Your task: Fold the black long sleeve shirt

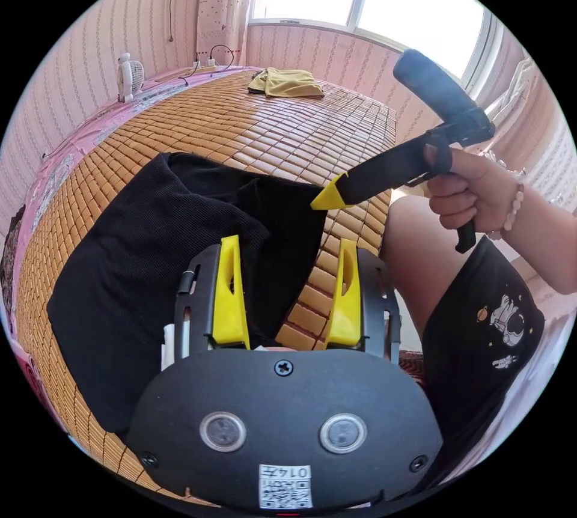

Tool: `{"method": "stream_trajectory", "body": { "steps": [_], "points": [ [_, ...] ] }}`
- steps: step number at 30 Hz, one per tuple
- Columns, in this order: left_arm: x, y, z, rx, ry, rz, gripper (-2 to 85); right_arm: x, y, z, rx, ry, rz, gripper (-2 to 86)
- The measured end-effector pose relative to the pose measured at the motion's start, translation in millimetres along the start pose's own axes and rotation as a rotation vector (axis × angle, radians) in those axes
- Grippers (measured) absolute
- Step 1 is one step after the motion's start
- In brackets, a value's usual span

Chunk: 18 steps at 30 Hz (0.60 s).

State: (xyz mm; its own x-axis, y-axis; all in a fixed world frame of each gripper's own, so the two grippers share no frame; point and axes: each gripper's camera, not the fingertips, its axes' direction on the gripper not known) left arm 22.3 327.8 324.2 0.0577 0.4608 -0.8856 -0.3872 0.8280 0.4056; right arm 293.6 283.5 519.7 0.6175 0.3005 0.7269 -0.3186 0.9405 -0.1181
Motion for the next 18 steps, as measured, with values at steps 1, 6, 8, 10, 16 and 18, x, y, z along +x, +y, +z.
{"method": "stream_trajectory", "body": {
  "steps": [1, 6, 8, 10, 16, 18],
  "points": [
    [1, 1, 2, -0.005, -0.020, -0.012, 19.1, 1, 4, -5, 0.022, -0.066, -0.009, 1.4],
    [5, 21, -14, -0.016, -0.091, -0.028, 5.2, -2, 26, -2, -0.017, -0.159, -0.073, 2.0],
    [13, 42, -30, -0.018, -0.017, 0.007, 4.6, 0, 38, 0, -0.045, -0.155, -0.083, 2.8],
    [24, 61, -44, -0.014, -0.011, 0.051, 4.4, 15, 55, -9, 0.036, -0.050, -0.030, 5.9],
    [49, 107, -80, -0.025, -0.031, 0.084, 4.4, 64, 68, -10, 0.198, 0.046, 0.157, 13.5],
    [52, 113, -87, -0.018, -0.036, 0.073, 4.3, 72, 69, -5, 0.240, 0.025, 0.201, 13.4]
  ]
}}
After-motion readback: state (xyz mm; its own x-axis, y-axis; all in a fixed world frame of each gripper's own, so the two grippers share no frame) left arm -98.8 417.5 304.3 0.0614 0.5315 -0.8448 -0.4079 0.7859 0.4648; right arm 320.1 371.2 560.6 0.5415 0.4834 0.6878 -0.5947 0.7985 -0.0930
